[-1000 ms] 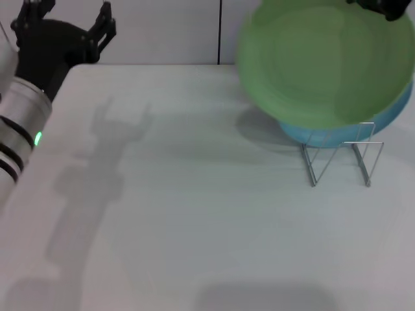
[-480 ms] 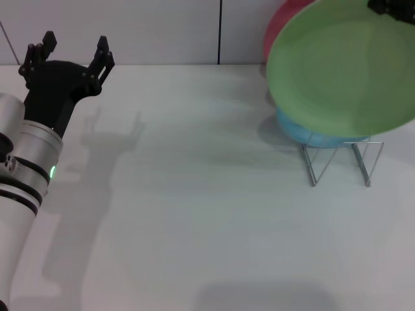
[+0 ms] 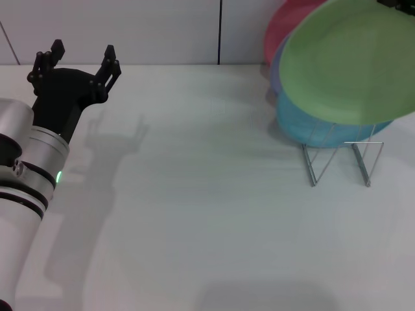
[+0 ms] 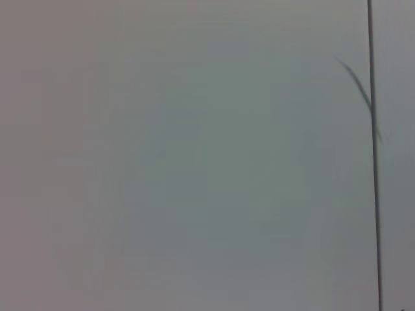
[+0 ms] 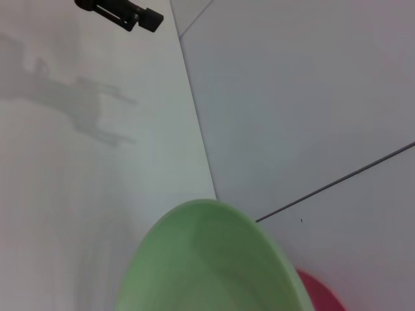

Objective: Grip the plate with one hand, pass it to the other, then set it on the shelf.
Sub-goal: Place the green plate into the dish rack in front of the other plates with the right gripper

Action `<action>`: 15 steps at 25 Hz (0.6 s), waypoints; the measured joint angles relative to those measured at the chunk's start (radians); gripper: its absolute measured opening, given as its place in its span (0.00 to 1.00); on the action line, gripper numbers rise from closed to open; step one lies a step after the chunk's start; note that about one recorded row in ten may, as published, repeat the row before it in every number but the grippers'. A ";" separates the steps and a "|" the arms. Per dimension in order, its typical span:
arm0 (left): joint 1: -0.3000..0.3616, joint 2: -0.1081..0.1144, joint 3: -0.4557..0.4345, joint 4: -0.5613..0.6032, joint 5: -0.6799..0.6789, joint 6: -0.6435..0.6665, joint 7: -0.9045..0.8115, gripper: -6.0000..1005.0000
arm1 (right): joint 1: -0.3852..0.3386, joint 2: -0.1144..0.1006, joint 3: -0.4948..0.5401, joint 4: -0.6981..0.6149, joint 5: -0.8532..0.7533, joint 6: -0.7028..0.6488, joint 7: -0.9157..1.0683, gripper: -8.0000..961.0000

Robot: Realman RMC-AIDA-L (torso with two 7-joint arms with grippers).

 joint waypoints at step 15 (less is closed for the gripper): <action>-0.013 0.002 0.006 0.014 0.000 0.001 -0.014 0.84 | -0.021 0.005 -0.006 0.036 -0.040 0.005 -0.039 0.16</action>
